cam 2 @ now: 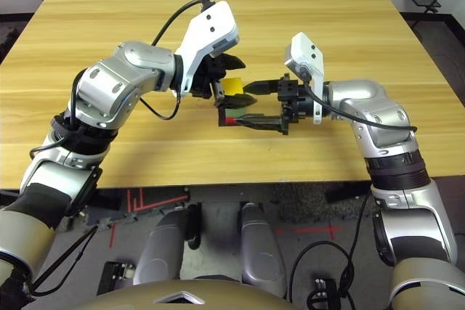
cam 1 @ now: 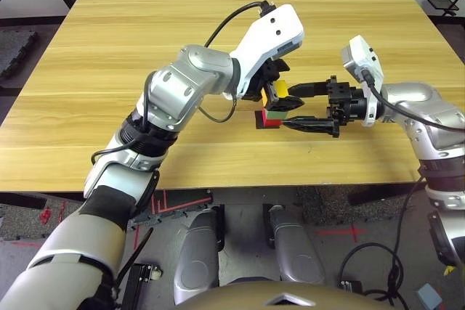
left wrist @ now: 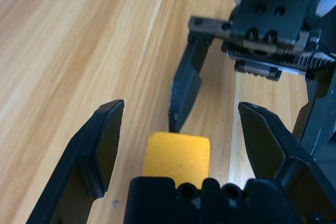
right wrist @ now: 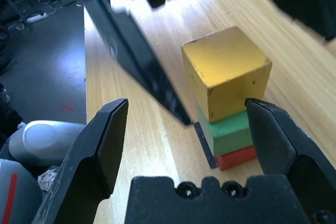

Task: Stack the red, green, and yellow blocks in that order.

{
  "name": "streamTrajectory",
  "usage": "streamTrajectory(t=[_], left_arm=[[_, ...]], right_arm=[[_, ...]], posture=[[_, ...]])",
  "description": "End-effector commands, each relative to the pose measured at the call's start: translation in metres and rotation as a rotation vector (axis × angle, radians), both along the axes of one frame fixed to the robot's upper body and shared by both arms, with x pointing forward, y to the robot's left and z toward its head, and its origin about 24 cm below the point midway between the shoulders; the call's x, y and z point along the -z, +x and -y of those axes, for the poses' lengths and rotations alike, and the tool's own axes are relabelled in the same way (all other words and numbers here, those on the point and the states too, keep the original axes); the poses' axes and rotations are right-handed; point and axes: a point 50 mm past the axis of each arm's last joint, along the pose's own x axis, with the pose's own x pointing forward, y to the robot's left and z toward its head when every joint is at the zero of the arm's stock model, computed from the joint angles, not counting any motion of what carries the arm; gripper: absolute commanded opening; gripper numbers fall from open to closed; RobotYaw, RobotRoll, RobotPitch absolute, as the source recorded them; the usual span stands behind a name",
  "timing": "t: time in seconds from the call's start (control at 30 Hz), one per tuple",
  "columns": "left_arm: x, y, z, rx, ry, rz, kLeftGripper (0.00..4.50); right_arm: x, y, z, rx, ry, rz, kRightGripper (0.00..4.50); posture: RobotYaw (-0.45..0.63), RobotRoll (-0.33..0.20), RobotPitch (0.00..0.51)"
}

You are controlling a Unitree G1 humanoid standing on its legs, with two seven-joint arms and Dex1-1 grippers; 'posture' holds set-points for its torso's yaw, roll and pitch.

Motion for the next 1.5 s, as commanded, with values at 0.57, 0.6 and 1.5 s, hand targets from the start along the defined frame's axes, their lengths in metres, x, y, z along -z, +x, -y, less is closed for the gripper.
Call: streamTrajectory(t=[0.57,0.6,1.5], left_arm=[[-0.002,0.046,-0.110,-0.396,0.064,0.016,4.44],[-0.001,0.050,-0.120,-0.453,0.059,0.023,4.44],[0.048,0.045,-0.186,-1.140,-0.256,0.210,4.44]], right_arm=[[-0.023,-0.005,0.052,0.135,-0.080,0.045,4.50],[-0.024,-0.004,0.057,0.163,-0.077,0.052,4.50],[-0.029,0.045,0.136,1.221,0.339,0.373,4.50]], posture=[[0.19,0.036,0.146],[0.19,0.036,0.146],[0.19,0.053,0.184]])
